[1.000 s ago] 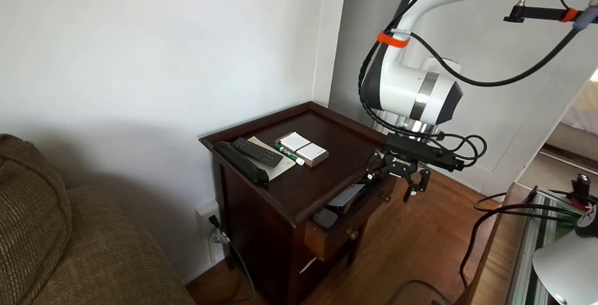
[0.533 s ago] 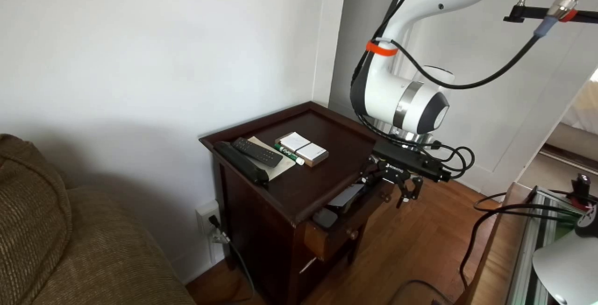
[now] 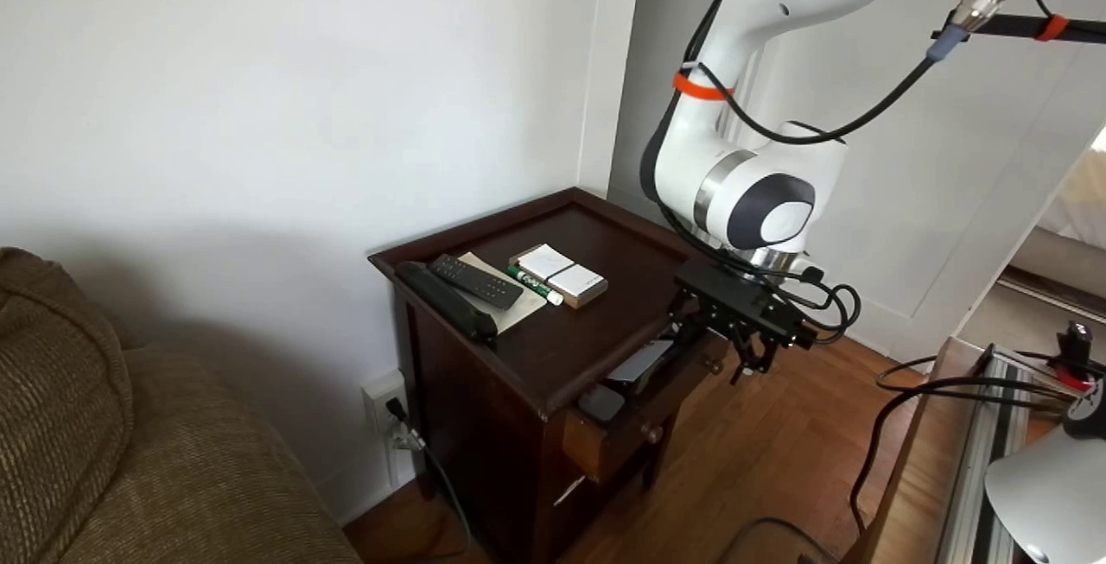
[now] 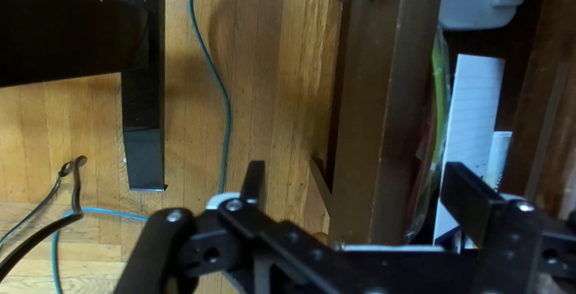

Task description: Open the drawer and place the marker into it then close it

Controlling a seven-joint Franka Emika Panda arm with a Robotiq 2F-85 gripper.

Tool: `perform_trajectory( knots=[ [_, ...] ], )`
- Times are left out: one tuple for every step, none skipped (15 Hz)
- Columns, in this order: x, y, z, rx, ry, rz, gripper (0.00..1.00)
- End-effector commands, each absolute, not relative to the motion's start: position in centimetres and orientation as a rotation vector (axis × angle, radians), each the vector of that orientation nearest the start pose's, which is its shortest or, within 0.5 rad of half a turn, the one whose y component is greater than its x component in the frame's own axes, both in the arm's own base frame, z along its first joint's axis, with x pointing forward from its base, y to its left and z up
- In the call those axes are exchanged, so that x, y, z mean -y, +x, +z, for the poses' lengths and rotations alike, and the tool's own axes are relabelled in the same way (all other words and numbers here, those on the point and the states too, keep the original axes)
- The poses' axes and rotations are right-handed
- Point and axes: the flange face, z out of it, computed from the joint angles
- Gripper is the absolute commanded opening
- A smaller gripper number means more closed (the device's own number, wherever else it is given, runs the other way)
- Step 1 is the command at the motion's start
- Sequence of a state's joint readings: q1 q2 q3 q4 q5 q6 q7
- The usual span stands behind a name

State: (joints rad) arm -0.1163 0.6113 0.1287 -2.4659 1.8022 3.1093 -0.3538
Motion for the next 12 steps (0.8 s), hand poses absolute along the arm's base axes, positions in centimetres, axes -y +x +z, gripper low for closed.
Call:
perform_trajectory(
  knots=[
    [6.4, 34.7, 5.1, -2.068, -2.18, -0.054, 1.0],
    [6.3, 34.4, 4.9, -2.08, -2.176, -0.066, 1.0],
    [6.3, 34.1, 4.7, -2.077, -2.182, -0.076, 1.0],
    [6.2, 33.7, 4.2, -2.045, -2.206, -0.076, 1.0],
    [6.1, 33.3, 3.7, -2.013, -2.231, -0.072, 1.0],
    [5.9, 32.8, 3.2, -1.983, -2.26, -0.072, 1.0],
    [5.7, 32.3, 2.8, -1.948, -2.291, -0.078, 1.0],
    [5.5, 31.8, 2.3, -1.931, -2.307, -0.083, 1.0],
    [5.5, 31.3, 2.0, -1.926, -2.321, -0.096, 1.0],
    [5.2, 30.9, 1.8, -1.926, -2.318, -0.113, 1.0],
    [5.2, 30.6, 1.4, -1.919, -2.321, -0.13, 1.0],
    [5.1, 30.4, 1.1, -1.908, -2.325, -0.163, 1.0]
  ],
)
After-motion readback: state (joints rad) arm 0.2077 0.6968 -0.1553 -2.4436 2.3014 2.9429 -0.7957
